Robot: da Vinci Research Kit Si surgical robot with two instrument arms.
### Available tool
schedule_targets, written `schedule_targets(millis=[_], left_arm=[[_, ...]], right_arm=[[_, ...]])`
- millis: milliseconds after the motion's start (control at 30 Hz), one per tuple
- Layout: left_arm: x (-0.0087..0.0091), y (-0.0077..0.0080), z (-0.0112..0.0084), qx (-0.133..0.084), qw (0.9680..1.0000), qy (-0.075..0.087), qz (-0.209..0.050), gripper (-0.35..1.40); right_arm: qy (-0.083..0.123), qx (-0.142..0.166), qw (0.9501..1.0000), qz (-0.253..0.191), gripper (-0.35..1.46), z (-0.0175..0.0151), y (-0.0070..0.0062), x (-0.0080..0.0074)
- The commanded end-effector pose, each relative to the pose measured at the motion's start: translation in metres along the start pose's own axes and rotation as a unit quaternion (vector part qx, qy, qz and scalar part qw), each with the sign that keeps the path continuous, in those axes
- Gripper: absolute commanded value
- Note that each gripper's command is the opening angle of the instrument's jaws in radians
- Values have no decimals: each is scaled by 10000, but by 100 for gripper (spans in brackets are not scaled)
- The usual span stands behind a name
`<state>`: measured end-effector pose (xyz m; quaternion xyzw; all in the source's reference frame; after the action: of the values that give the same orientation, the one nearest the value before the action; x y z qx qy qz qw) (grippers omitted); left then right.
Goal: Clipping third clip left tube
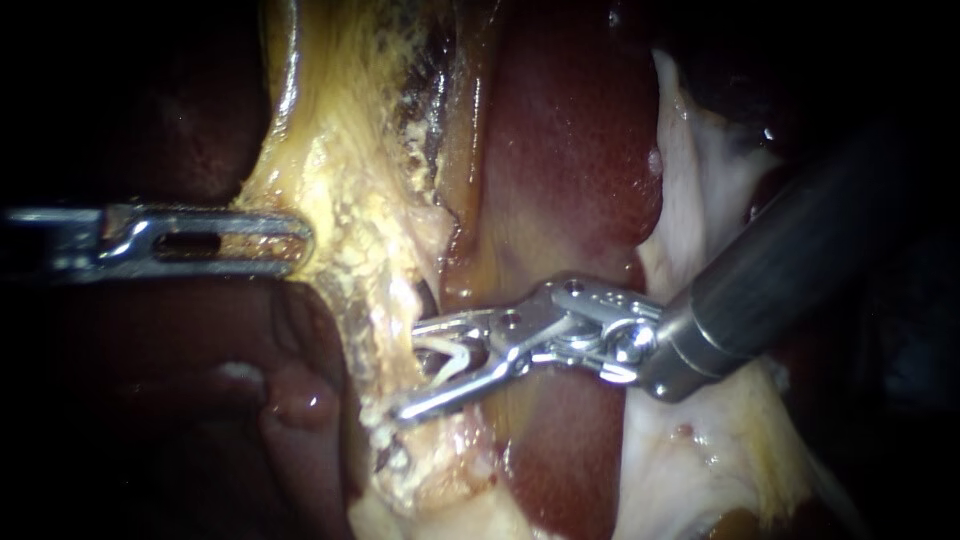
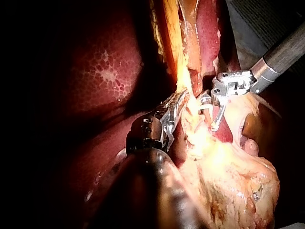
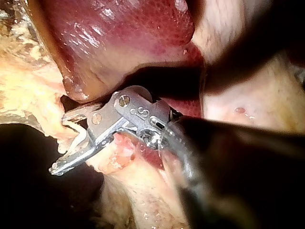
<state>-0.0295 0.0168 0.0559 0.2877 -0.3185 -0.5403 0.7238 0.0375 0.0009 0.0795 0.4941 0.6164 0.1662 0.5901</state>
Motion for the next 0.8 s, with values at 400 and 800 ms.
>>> schedule_targets(millis=[400, 800], left_arm=[[0, 3, 0, 8, 10000, 5, 4, -35], [0, 6, 2, 9, 10000, 4, 9, -35]], right_arm=[[154, 577, 9974, 410, 58, 7, -6, 1], [355, 402, 9973, 505, 56, 8, 4, 17]])
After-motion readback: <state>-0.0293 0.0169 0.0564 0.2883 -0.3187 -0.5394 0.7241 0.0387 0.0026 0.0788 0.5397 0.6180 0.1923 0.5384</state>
